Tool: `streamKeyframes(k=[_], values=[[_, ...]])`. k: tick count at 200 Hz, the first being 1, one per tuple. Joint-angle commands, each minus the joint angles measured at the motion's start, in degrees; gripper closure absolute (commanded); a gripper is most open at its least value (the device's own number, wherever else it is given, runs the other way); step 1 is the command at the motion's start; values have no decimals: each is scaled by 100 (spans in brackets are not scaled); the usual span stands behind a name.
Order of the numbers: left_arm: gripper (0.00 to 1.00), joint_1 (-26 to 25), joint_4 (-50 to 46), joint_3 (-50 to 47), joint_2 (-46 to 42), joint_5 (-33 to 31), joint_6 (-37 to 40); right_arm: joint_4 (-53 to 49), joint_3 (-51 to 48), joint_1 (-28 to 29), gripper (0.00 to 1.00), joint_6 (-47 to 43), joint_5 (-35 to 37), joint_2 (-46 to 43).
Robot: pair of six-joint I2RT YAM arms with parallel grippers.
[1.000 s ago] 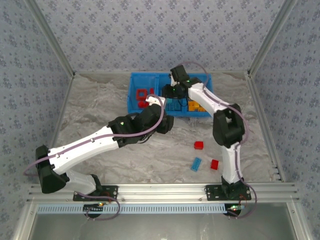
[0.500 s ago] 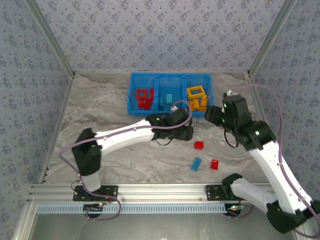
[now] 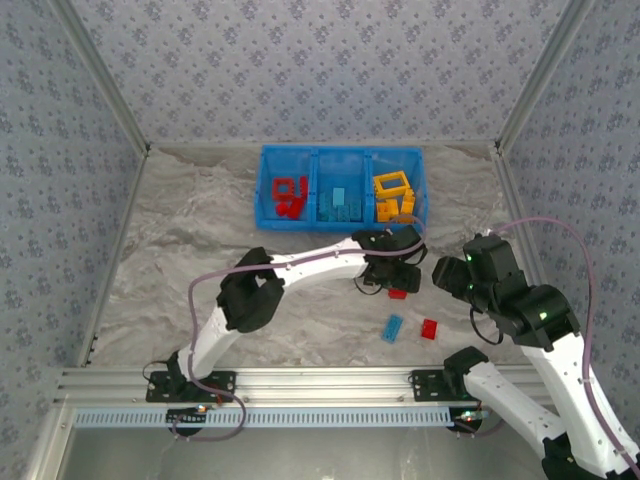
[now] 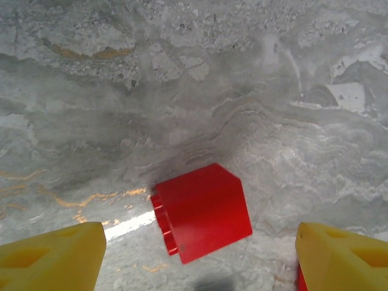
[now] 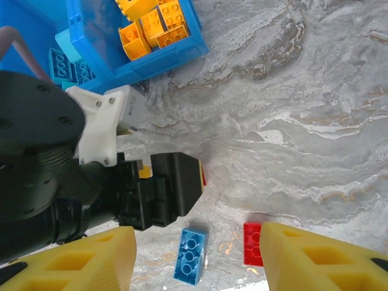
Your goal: Sort the legos into containers by color
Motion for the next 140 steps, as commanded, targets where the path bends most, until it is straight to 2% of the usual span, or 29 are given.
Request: streamKeyframes(k=[1,44,70,106,140], values=[[18,-38,-876,622,315,-89,-180,-208,-11,16,42,99,161,-22],[18,-79,-976,901,693,38,-219,-229,-27,20,42,95,258,-169],[22,-135,-1064,1194,969,64,-174,-170,-78,24,42,109,183,-186],[34,-146,-1104,1357,1132,-56,-126,-147,-141,29,43,123,135,-233],[46,-149,-1133,1061,741,-565,-121,-50,-215,26,43,20,53,-244]])
